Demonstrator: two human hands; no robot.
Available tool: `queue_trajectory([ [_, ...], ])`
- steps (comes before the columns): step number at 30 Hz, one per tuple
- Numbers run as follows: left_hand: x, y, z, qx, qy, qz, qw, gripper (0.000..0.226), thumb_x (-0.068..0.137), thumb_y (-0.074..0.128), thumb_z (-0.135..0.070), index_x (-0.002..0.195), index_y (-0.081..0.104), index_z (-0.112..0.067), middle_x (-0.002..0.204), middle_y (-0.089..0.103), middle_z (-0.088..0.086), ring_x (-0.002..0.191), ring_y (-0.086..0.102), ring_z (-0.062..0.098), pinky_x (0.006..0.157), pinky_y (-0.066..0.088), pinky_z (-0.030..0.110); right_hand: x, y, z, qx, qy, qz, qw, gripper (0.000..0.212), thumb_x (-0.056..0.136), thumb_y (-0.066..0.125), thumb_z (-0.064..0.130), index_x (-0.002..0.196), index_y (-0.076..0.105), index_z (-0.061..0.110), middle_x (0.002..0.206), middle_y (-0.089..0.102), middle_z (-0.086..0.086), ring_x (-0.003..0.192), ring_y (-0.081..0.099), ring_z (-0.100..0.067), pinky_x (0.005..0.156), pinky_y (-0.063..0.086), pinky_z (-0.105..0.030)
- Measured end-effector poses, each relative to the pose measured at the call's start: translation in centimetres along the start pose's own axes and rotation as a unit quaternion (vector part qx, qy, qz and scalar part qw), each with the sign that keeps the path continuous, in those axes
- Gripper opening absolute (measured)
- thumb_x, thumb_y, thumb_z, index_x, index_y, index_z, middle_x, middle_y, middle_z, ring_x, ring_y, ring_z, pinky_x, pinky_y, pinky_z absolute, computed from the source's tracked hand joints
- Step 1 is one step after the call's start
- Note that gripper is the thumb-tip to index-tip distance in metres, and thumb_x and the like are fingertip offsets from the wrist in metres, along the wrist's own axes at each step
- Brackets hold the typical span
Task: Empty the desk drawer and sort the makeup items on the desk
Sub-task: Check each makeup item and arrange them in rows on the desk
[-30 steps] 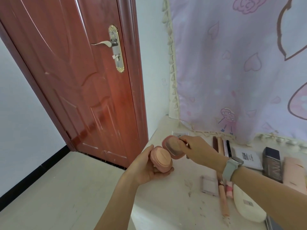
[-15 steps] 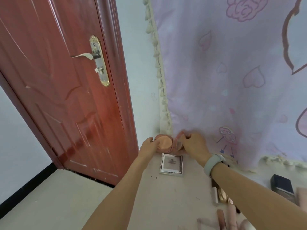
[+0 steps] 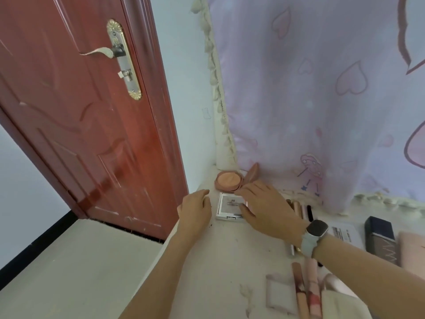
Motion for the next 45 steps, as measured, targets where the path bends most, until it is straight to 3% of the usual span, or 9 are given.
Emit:
queue_trajectory([
  [3,-2.3,0.3,1.3,0.11,0.065,-0.007,0.992,0.025,0.092,0.036,-0.015,0.107,0.056,-0.018,0.098,0.043,-0.008,0.113,0.042,0.016,0.099,0.032,0.041,-0.4,0.4,1.3,-0.022,-0.019,0.135,0.99,0.041,0.08,0.036,0.035,0.099,0.065,0.012,0.107,0.066,-0.004,0.099,0.062,-0.024,0.077,0.051,-0.035],
  [5,-3.9,0.4,1.6,0.142,0.06,0.021,0.988,0.033,0.096,0.033,-0.021,0.125,0.047,-0.021,0.127,0.042,-0.005,0.133,0.026,0.018,0.111,0.019,0.042,-1.0,0.9,2.0,-0.022,-0.003,0.205,0.979,0.042,0.086,0.036,0.034,0.113,0.056,0.009,0.12,0.055,-0.008,0.115,0.051,-0.028,0.094,0.042,-0.039],
  [9,-6.3,0.4,2.0,0.203,0.06,0.023,0.977,0.045,0.099,0.026,-0.032,0.144,0.025,-0.027,0.155,0.014,-0.007,0.143,0.005,0.014,0.114,0.001,0.035,-2.2,-0.3,3.4,0.004,0.02,0.213,0.977,0.039,0.09,0.045,0.039,0.115,0.046,0.009,0.116,0.044,-0.007,0.103,0.048,-0.026,0.09,0.036,-0.031],
  [17,-7.7,0.1,1.8,0.167,0.068,0.018,0.983,0.042,0.098,0.032,-0.031,0.139,0.036,-0.025,0.153,0.023,-0.005,0.142,0.011,0.013,0.115,0.0,0.035,-3.4,-2.5,4.5,0.084,0.099,0.328,0.936,0.073,0.083,0.054,0.04,0.144,0.016,0.033,0.128,0.038,-0.007,0.115,0.037,-0.026,0.1,0.031,-0.035],
  [21,-8.1,-0.9,1.7,-0.05,0.018,-0.016,0.998,0.029,0.095,0.042,-0.022,0.117,0.061,-0.025,0.13,0.054,-0.008,0.129,0.04,0.012,0.107,0.028,0.032,-3.0,-3.2,4.1,0.409,0.259,0.178,0.857,0.055,0.082,0.064,0.027,0.131,0.04,0.033,0.105,0.041,0.0,0.096,0.048,-0.019,0.085,0.043,-0.025],
  [26,-9.7,-1.8,-1.0,-0.357,-0.097,0.042,0.928,0.027,0.097,0.04,-0.033,0.107,0.063,-0.022,0.104,0.068,-0.009,0.108,0.057,0.007,0.093,0.034,0.022,-3.7,-3.4,4.5,0.598,0.394,0.037,0.697,0.035,0.075,0.074,0.027,0.093,0.045,0.025,0.103,0.051,-0.005,0.1,0.059,-0.026,0.095,0.05,-0.04],
  [32,-9.8,-1.9,-2.9,-0.564,-0.146,0.116,0.805,0.035,0.093,0.044,-0.038,0.11,0.061,-0.013,0.114,0.065,0.01,0.107,0.062,0.023,0.097,0.046,0.036,-4.9,-4.0,5.6,0.492,0.335,0.042,0.802,0.033,0.08,0.069,0.027,0.104,0.047,0.02,0.104,0.053,0.004,0.095,0.052,-0.004,0.072,0.042,-0.011],
  [39,-10.1,-1.6,-3.9,-0.517,-0.112,0.053,0.847,0.038,0.087,0.06,-0.028,0.12,0.055,-0.009,0.115,0.062,0.013,0.101,0.064,0.022,0.087,0.054,0.033,-6.0,-5.0,5.5,0.408,0.242,0.131,0.87,0.013,0.086,0.059,0.029,0.099,0.057,0.028,0.103,0.064,0.009,0.1,0.059,-0.005,0.095,0.048,-0.028],
  [45,-10.5,-1.0,-4.1,-0.453,-0.087,0.018,0.887,0.041,0.082,0.066,-0.027,0.119,0.056,-0.011,0.114,0.061,0.005,0.097,0.064,0.015,0.079,0.056,0.024,-6.0,-6.1,5.7,0.277,0.171,0.167,0.931,0.02,0.086,0.047,0.024,0.082,0.062,0.013,0.072,0.062,-0.011,0.065,0.052,-0.025,0.07,0.047,-0.04],
])
Point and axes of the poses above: each hand's wrist, its own x-axis towards the middle knuckle, its own y-axis out of the palm, z = x × y, the point moved 1 cm from there along x, towards the middle knuckle
